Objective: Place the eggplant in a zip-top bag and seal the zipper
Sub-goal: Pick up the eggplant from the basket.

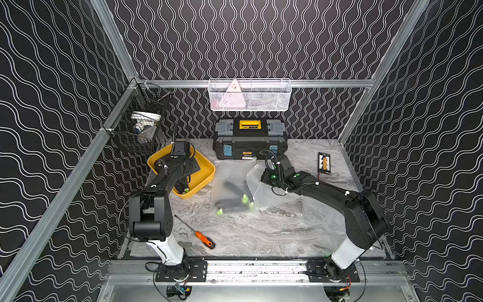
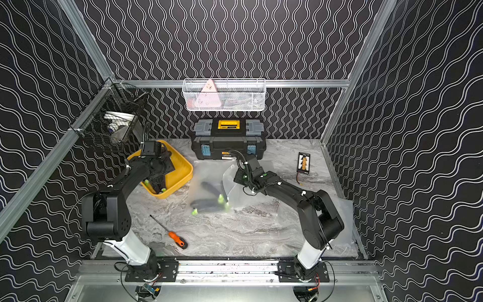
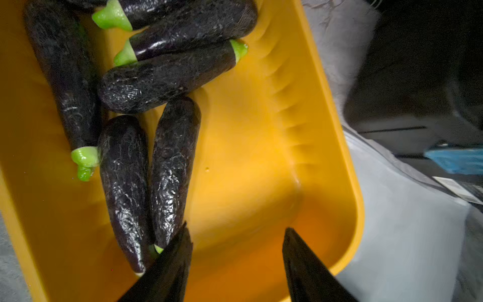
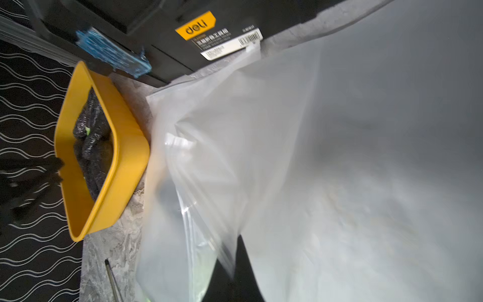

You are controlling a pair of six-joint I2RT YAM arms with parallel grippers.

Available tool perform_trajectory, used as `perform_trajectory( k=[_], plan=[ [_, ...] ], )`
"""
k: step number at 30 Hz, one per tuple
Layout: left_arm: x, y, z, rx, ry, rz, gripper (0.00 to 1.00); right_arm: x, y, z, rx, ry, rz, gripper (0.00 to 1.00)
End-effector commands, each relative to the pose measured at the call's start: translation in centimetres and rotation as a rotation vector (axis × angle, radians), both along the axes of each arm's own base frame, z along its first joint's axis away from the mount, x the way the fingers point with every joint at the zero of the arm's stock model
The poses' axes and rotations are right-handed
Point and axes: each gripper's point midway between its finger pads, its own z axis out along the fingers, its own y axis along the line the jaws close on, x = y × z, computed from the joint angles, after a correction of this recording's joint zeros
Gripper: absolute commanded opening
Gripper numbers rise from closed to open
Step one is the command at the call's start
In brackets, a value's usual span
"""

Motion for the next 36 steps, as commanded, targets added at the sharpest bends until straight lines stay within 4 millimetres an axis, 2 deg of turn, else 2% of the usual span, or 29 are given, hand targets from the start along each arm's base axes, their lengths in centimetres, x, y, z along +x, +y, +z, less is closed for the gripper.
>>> perform_trajectory(
  k=[1,4,8,19,22,25,28,30,33,36],
  plan=[
    [0.0,2.4,-1.1,0.088,0.059,0.034,0.61,0.0,0.1,0.4,-0.004,-0.015,0.014,0.03],
    [1.2,3.0,-2.2,0.095,0.080,0.036,0.61,-0.2,0.2,0.2,0.001,-0.010,0.025,0.03],
    [1.8,4.2,-3.3,0.152,0.123,0.041,0.60,-0.4,0.4,0.3,0.017,-0.008,0.035,0.03],
    [1.4,5.4,-6.8,0.193,0.217,0.028,0.58,-0.5,0.7,-0.4,0.021,0.009,0.046,0.03],
    [1.4,5.4,-7.8,0.190,0.232,0.022,0.55,-0.5,0.7,-0.3,0.022,0.008,0.046,0.03],
    [1.4,5.1,-8.5,0.171,0.234,0.016,0.46,-0.4,0.6,0.0,0.022,0.002,0.041,0.03],
    [1.7,5.0,-7.7,0.166,0.201,0.019,0.37,-0.5,0.3,0.3,0.014,-0.005,0.037,0.03],
    [2.0,4.7,-6.6,0.164,0.174,0.014,0.34,-1.0,-0.3,-0.8,-0.008,0.013,0.033,0.03],
    [2.7,3.6,-3.8,0.166,0.107,-0.008,0.32,-1.1,-0.7,-0.9,-0.022,0.011,0.027,0.03],
    [3.5,1.1,-0.6,0.143,0.032,-0.059,0.31,-1.3,-0.9,-1.0,-0.028,0.016,0.025,0.03]
  ],
)
